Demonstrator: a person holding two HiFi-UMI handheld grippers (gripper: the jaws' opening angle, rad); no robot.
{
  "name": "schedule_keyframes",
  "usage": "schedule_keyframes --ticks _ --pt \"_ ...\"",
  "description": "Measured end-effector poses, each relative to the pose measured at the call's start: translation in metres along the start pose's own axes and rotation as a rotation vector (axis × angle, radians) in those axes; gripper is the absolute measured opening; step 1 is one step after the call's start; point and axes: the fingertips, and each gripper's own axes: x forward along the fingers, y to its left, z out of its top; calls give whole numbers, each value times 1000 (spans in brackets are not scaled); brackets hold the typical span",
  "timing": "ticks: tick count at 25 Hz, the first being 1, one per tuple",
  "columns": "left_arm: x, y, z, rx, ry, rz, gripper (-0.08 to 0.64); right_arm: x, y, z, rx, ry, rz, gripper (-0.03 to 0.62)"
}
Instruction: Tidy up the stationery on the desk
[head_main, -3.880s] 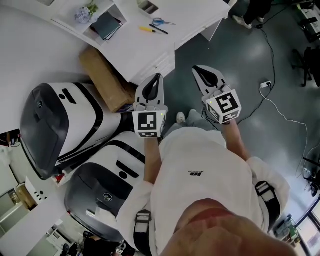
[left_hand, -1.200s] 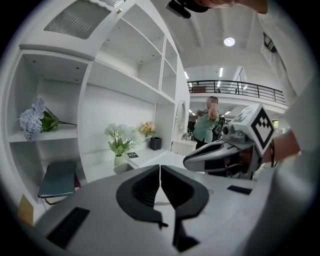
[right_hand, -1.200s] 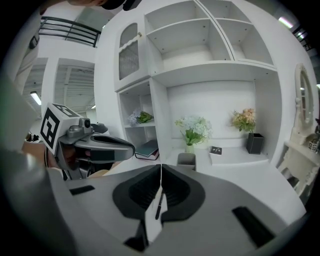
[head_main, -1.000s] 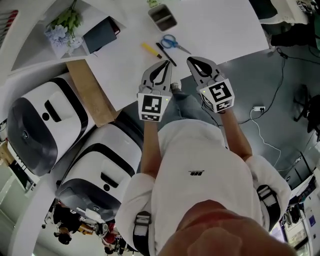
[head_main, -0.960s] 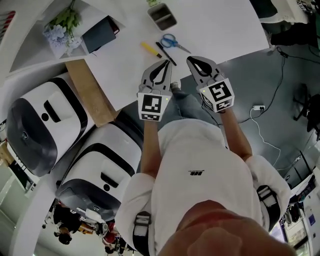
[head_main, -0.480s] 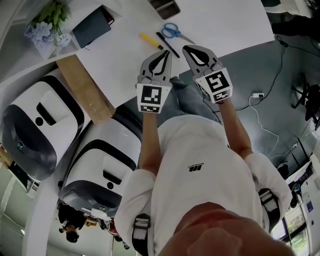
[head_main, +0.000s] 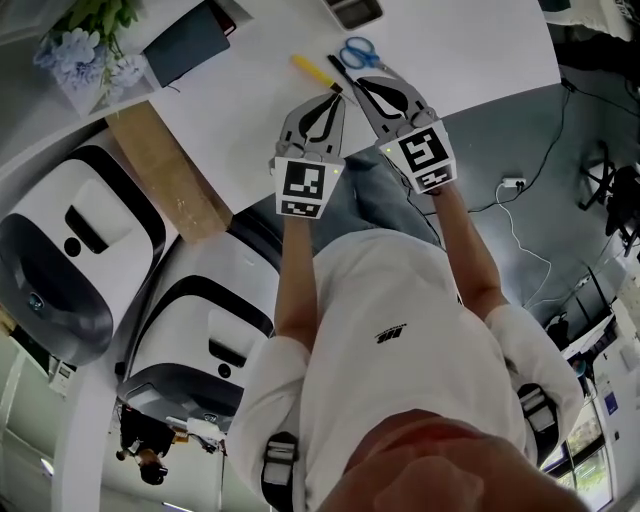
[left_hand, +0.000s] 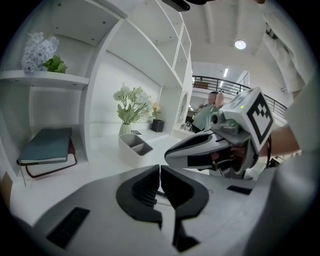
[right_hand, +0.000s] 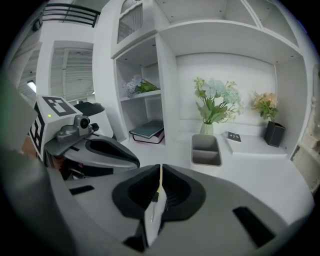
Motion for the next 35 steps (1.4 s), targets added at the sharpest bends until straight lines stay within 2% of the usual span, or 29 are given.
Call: schedule_keyframes --ticks 18,24,35 --pt "-8 55 -35 -49 37 54 0 75 21 -9 -76 107 58 3" --pt "-8 65 -41 -59 45 65 0 97 24 -15 -105 156 77 32" --pt "-6 86 -52 -73 61 80 0 122 22 -26 -102 222 83 58"
